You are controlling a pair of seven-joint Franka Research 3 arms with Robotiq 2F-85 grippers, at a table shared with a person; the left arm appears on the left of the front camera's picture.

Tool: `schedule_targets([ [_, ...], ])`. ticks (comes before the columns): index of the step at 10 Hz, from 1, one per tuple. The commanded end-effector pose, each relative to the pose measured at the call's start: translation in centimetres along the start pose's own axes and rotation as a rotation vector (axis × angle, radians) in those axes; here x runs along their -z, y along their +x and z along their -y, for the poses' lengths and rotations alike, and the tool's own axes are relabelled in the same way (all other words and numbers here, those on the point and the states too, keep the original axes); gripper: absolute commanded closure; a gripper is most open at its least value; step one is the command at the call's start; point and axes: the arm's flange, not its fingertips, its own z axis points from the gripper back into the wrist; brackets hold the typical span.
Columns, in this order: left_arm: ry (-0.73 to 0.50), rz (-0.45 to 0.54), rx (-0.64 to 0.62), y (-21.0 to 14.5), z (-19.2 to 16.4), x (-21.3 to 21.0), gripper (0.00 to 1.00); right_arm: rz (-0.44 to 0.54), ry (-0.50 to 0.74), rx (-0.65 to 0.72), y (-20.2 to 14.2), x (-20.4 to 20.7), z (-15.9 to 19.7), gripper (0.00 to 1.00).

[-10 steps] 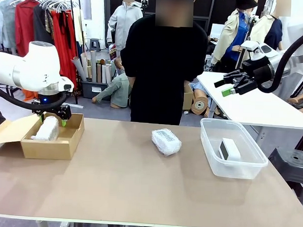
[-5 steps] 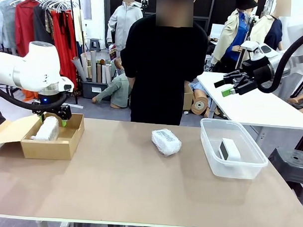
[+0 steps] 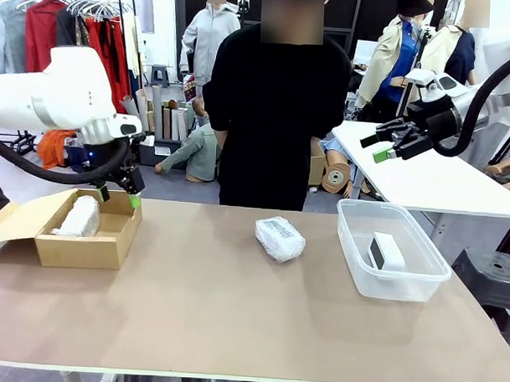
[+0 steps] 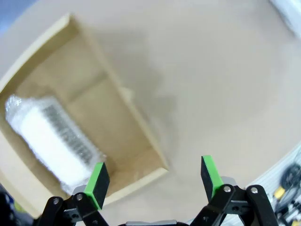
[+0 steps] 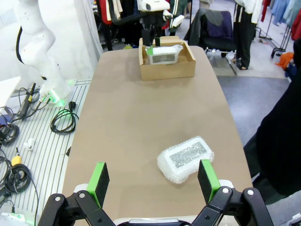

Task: Separate and place wrapped and unwrapped clocks.
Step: Pick up the Digital clock indicated by the person.

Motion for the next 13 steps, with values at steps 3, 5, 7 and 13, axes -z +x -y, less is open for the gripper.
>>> schedule_targets([
  [3, -0.293, 0.052, 0.460, -1.8, 0.7, -3.7, 0.00, -0.003, -0.003, -0.003, 0.1, -0.1, 0.0, 0.00],
  [5, -0.288, 0.132, 0.658, -2.4, 1.4, -5.8, 0.00, -0.003, -0.003, -0.003, 0.1, -0.1, 0.0, 0.00],
  [7, -0.237, 0.221, 0.888, -3.4, 2.4, -7.3, 0.00, -0.003, -0.003, -0.003, 0.1, -0.1, 0.0, 0.00],
  [13, -0.279, 0.382, 1.043, -3.6, 2.8, -10.0, 0.00, -0.003, -0.003, -0.003, 0.1, -0.1, 0.0, 0.00],
])
